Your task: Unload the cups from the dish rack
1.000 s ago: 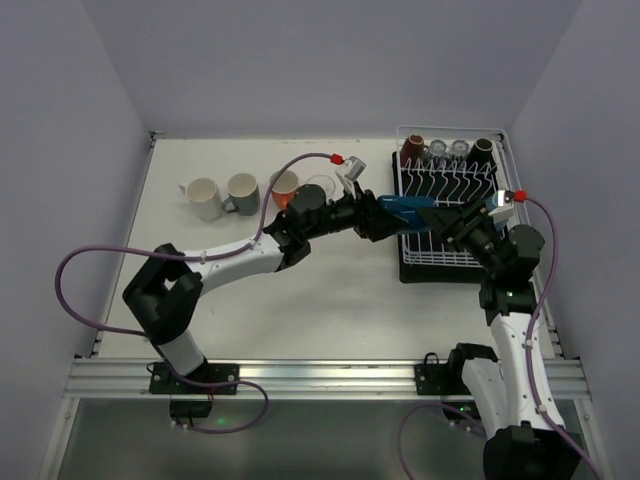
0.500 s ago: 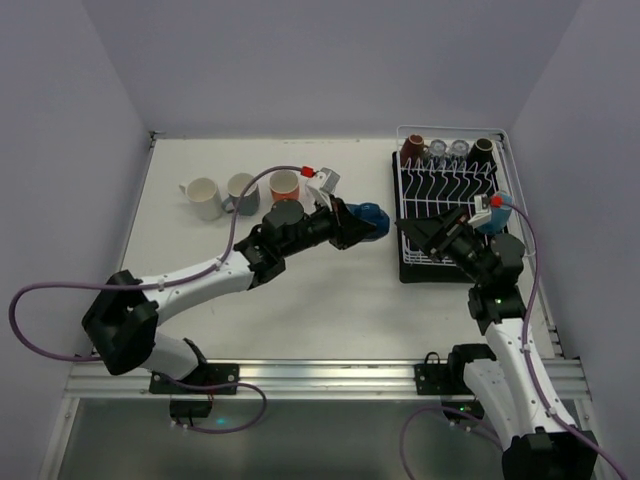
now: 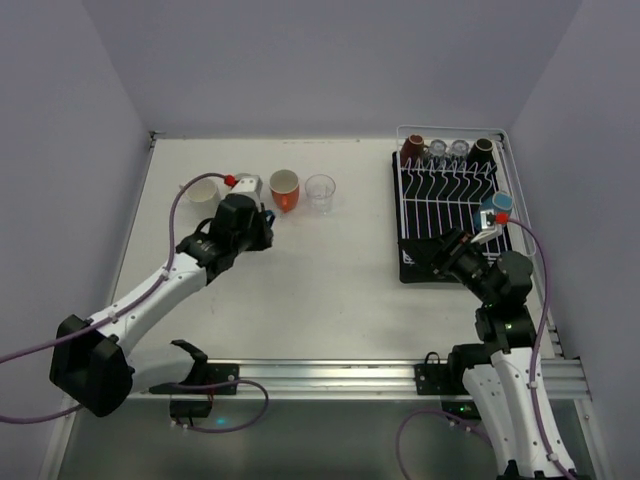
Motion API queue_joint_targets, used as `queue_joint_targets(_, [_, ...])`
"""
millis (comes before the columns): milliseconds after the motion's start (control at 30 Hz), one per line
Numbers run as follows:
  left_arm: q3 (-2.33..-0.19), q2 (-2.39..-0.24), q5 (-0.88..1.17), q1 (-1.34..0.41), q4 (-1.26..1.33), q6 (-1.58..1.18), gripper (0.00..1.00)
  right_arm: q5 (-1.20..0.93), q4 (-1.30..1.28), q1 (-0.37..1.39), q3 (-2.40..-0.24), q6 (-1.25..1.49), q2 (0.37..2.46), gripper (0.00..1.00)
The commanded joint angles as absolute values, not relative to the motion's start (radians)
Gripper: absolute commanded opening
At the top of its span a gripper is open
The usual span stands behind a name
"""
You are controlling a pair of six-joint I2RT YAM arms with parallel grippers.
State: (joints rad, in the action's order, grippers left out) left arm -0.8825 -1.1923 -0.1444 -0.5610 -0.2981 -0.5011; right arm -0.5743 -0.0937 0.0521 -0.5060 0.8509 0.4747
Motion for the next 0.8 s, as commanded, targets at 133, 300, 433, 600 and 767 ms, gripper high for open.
queue_joint_targets(133, [-0.841, -1.201, -0.206, -0.321, -0.414, -0.43, 0.0, -0.597, -0.19, 0.054, -0.523, 0.755, 0.451, 0.99])
queue_joint_targets(300, [-0.864, -1.311, -0.14, -0.213, -0.394, -0.422, 0.0, -0.606, -0.19, 0.054, -0.499, 0.758, 0.414, 0.99])
queue_joint_targets(433, [-0.92, -1.406, -0.127, -0.18, -0.409, -0.399, 0.0, -0.606, -0.201, 0.055, -0.488, 0.758, 0.384, 0.99])
queue_joint_targets(600, [-0.963, -1.486, -0.14, -0.152, -0.413, -0.388, 0.05, -0.606, -0.201, 0.055, -0.471, 0.75, 0.387, 0.99])
queue_joint_targets(767, [-0.992, -1.511, -0.163, -0.138, -0.42, -0.373, 0.23, -0.6, -0.195, 0.055, -0.472, 0.749, 0.403, 0.99])
